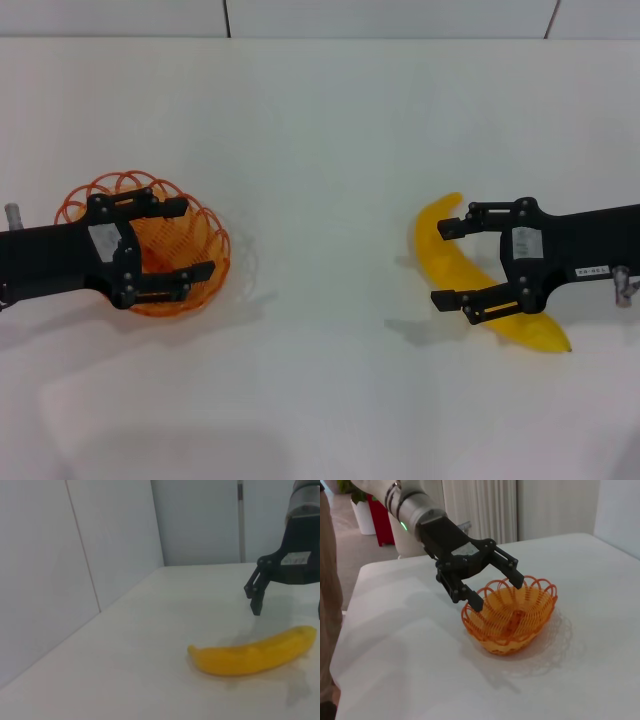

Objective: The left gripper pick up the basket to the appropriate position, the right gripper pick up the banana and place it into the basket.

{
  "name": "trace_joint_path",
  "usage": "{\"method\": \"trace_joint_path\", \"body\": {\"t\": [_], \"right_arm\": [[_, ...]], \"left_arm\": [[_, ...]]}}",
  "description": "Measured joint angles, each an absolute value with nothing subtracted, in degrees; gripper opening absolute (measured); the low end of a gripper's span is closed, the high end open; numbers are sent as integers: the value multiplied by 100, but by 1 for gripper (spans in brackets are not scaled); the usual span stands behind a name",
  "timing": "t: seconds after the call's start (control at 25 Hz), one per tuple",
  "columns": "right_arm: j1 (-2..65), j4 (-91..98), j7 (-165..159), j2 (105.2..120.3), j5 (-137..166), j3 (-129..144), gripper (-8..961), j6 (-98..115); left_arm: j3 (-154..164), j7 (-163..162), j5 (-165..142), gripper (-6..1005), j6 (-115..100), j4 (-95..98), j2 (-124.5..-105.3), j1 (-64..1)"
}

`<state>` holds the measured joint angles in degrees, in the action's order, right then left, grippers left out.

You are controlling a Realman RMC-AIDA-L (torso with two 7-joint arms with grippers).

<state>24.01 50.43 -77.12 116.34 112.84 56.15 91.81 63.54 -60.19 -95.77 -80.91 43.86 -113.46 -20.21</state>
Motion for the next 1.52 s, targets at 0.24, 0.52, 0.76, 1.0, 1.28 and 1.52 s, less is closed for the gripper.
{"method": "trace_joint_path", "body": {"t": [0.24,0.52,0.76,1.0,1.28,1.52], "right_arm": [[2399,5010,-7688,11628,11300,5599,893,9159],[2375,4994,-7684,11641,11291,5598,894,9081],[2393,4876,-7672,11644,11324,5598,893,8955],[2401,4858,-7666,11646,11325,5598,893,8938],[2408,4858,-7664,11641,11326,5598,894,8938],[2416,4861,-7665,11646,11330,5598,893,8938]], "left_arm": [[6354,-6040,-9580,810,-8112,4428,-11390,-2019],[6306,-6077,-9584,803,-8090,4430,-11454,-2019],[5652,-6715,-9604,796,-8065,4569,-11522,-2073],[5273,-8389,-10047,790,-7875,5243,-11313,-2083],[4828,-10054,-11442,783,-7608,5578,-11073,-2344],[4816,-10425,-12151,777,-7574,5555,-11019,-2546]]}}
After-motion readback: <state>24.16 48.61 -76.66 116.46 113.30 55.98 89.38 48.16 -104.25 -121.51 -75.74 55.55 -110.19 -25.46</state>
